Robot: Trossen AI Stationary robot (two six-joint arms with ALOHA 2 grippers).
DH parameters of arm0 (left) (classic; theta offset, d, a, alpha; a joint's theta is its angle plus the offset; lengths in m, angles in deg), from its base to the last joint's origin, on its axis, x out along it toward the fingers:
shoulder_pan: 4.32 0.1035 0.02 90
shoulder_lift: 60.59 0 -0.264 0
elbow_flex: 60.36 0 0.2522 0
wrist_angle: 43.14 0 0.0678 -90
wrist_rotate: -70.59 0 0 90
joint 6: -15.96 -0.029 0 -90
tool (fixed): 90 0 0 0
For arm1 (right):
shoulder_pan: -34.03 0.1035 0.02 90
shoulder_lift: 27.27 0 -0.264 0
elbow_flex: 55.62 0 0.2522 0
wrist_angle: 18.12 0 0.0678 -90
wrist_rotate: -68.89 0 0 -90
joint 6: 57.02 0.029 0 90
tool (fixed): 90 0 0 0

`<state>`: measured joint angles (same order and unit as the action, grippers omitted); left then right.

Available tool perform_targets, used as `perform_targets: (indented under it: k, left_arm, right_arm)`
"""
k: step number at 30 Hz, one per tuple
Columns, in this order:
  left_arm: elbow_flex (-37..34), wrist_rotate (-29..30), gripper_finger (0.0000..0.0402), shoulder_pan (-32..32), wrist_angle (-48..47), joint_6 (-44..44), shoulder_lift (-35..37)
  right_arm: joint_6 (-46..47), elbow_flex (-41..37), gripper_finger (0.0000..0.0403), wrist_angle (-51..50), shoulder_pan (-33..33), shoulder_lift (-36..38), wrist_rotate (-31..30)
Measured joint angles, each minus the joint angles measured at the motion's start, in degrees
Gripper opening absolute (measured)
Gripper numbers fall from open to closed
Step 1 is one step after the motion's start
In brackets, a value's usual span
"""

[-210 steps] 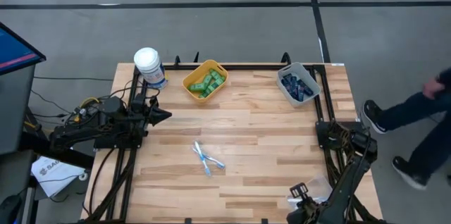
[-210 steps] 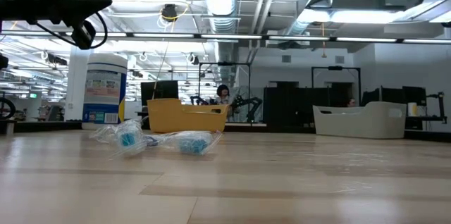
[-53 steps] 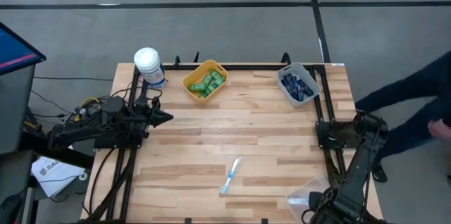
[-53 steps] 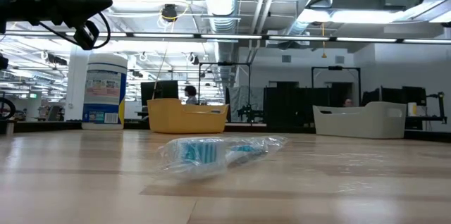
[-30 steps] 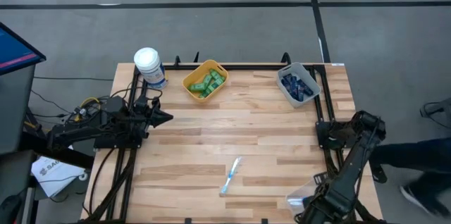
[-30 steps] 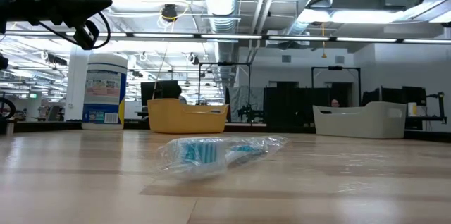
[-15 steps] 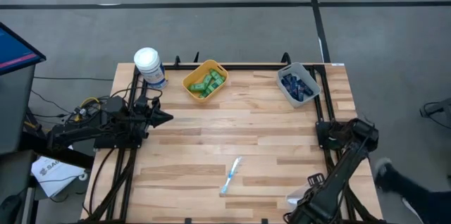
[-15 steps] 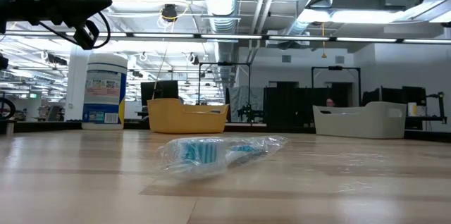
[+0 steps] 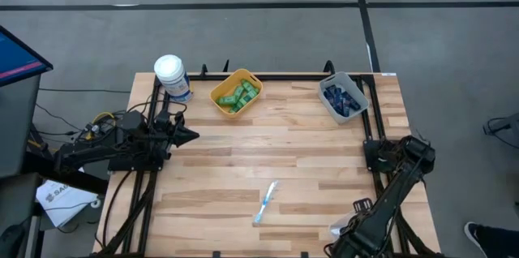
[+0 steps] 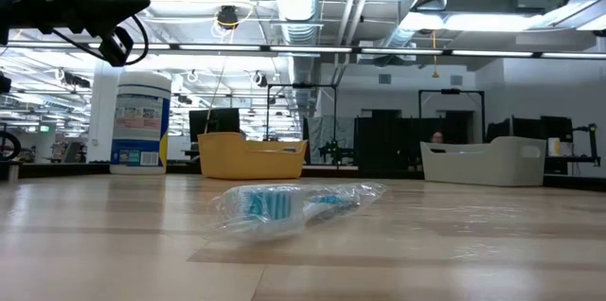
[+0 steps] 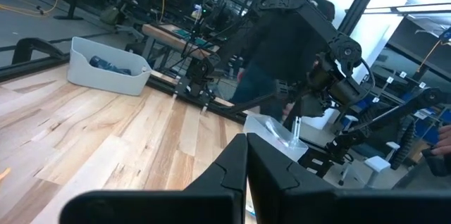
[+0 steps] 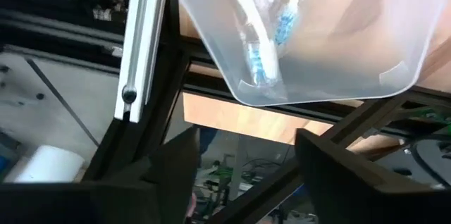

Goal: Pick & Place Travel size toiletries
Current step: Put the blue toothbrush into the white bin

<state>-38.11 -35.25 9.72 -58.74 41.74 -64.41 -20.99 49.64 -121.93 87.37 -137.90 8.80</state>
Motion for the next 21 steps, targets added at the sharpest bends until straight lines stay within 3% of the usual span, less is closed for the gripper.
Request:
perform_targets:
  k: [3, 7, 12, 17, 21]
  left_arm:
    - [0.0, 0.0, 0.0001, 0.0, 0.0, 0.0, 0.0]
    - [0.0, 0.0, 0.0001, 0.0, 0.0, 0.0, 0.0]
    - [0.0, 0.0, 0.0001, 0.0, 0.0, 0.0, 0.0]
    - [0.0, 0.2, 0.0001, 0.0, 0.0, 0.0, 0.0]
    - [0.0, 0.2, 0.0001, 0.0, 0.0, 0.0, 0.0]
  right_arm:
    - [1.3, 0.0, 0.0241, 0.3, -1.3, 0.3, 0.0]
    - [0.7, 2.9, 0.0237, 1.0, -4.9, 1.1, -2.8]
    - [-1.5, 9.2, 0.0214, 4.3, -12.6, 1.8, -13.8]
    - [-12.9, 11.4, 0.0205, 13.6, -19.7, 1.7, -26.7]
    - [-26.9, 11.5, 0.0208, 19.7, -25.2, 0.0, -30.5]
